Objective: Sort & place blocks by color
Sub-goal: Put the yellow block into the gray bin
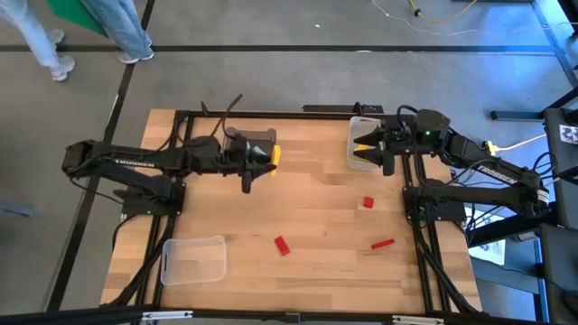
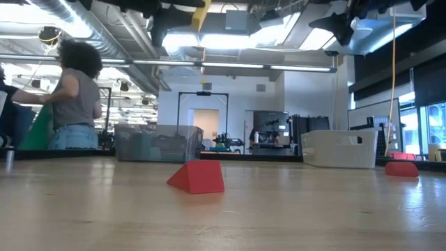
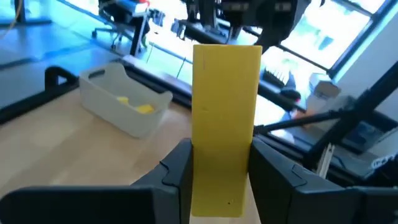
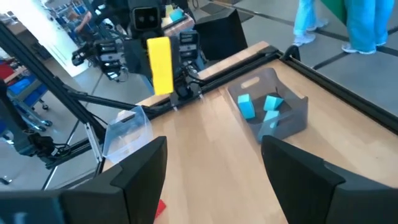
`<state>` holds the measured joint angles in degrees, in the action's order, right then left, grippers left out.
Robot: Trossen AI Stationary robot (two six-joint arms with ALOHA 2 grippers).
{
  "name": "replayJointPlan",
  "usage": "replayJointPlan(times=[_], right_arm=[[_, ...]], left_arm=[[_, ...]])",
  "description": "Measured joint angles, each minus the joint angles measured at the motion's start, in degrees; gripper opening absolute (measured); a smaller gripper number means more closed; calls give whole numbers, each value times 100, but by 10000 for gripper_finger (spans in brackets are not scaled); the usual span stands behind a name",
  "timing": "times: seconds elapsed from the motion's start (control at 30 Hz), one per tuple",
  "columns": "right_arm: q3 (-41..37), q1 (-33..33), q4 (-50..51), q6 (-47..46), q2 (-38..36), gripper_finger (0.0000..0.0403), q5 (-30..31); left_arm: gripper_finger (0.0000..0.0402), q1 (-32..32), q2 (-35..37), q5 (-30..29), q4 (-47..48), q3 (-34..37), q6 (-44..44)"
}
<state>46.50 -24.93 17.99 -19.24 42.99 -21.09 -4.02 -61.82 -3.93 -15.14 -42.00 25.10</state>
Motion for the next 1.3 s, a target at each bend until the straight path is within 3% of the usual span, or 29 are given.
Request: replayJointPlan(times=[0.17,0.47,0.7,0.9,1.3], right_arm=[[0,40,-298,3,1,262,-51],[0,38,-524,31,51,262,-102],[0,38,-493,10,252,262,-102],[0,38,-493,0,511,262,-102],[0,38,-497,180,642,262,-104]], left_arm=[[111,-195,4,249,-91,0,-139],[111,-967,58,1752,-108,0,-561],[111,-1300,120,2271,-241,-7,-773],[111,-1291,122,2277,-630,-7,-778],[111,-1015,120,1488,-734,-7,-778]])
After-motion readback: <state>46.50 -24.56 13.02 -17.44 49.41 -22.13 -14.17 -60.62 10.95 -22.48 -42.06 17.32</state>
